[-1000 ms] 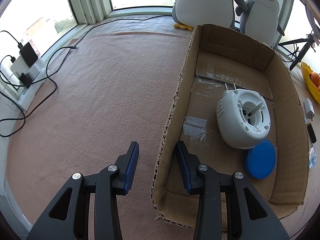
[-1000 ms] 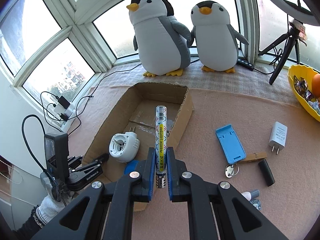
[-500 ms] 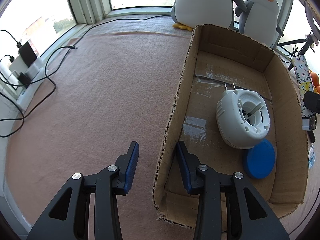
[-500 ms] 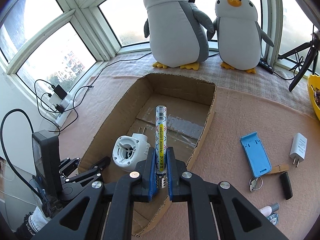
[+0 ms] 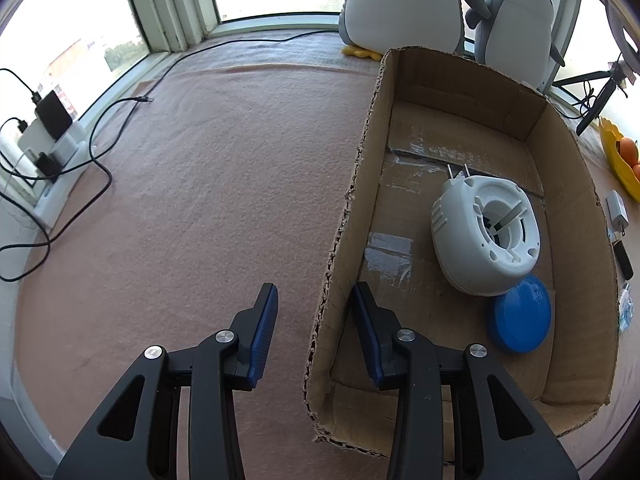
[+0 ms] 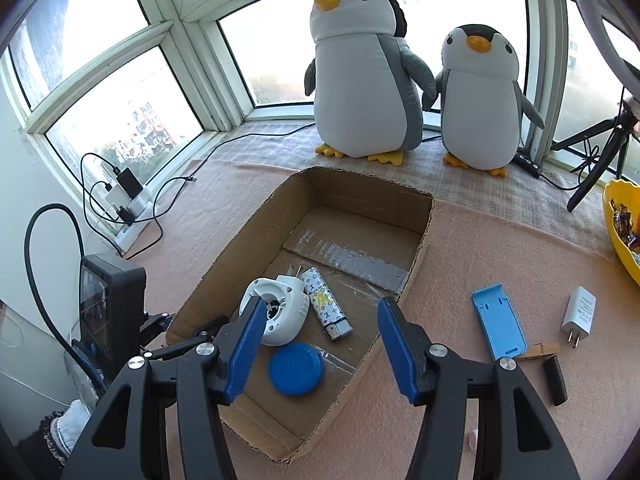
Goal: Organize rigid objects
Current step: 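Open the right tool to drop the marker into the box and withdraw, then move the right tool to the black cylinder and grasp it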
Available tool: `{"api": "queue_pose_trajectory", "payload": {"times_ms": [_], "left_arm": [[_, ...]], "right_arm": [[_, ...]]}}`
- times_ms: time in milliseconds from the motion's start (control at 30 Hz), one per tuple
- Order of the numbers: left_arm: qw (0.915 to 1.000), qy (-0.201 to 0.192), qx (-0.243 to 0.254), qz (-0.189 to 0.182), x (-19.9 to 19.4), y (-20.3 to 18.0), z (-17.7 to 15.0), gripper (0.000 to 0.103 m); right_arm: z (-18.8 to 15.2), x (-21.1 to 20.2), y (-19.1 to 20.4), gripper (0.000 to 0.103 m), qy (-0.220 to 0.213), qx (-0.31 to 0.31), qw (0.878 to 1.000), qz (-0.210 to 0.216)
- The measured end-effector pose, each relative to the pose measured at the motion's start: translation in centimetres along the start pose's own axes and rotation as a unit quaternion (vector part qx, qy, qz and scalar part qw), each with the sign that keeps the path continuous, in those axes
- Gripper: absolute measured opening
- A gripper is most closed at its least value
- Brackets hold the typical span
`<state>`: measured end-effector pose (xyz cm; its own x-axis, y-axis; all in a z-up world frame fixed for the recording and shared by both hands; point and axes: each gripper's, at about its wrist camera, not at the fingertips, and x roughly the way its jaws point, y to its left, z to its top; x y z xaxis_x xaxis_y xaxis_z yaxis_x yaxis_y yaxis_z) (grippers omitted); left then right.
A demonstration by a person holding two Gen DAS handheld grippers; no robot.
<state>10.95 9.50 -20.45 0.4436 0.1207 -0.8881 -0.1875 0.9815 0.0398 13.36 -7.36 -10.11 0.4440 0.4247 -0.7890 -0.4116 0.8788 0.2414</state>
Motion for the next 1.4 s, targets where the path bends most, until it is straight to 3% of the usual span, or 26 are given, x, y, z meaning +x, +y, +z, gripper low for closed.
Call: {"api": "queue_pose_trajectory", "payload": {"times_ms": [333,600,833,967,1200,1400], "left_arm": [[0.9999,0.003,0.014,-0.004,0.0,0.0,0.1,0.038],[0.9988,0.008,0.047,-0.006,0.0,-0.3,0.4,0.037],[0.9986,0.009,0.051,-0.008,0.1,-0.2,0.4,0.037],[0.9991,0.007,0.041,-0.01,0.0,-0.1,0.3,0.038],[0.9992,0.003,0.04,0.008,-0.1,-0.5,0.1,0.038],[0.999,0.001,0.043,0.008,0.0,-0.5,0.2,0.038]], "right_arm": [[-1.3,-6.7,-1.6,0.054,-0.029,0.04,0.998,-0.048],[-3.9,-15.2,-4.0,0.054,-0.084,0.104,0.984,-0.115],[-6.6,-19.0,-7.8,0.054,-0.099,0.115,0.976,-0.156],[-7.3,-18.5,-10.2,0.064,-0.08,0.107,0.978,-0.161],[-7.9,-14.9,-13.2,0.064,-0.03,0.04,0.983,-0.175],[-7.5,-10.8,-14.8,0.064,0.003,0.035,0.987,-0.158]]}}
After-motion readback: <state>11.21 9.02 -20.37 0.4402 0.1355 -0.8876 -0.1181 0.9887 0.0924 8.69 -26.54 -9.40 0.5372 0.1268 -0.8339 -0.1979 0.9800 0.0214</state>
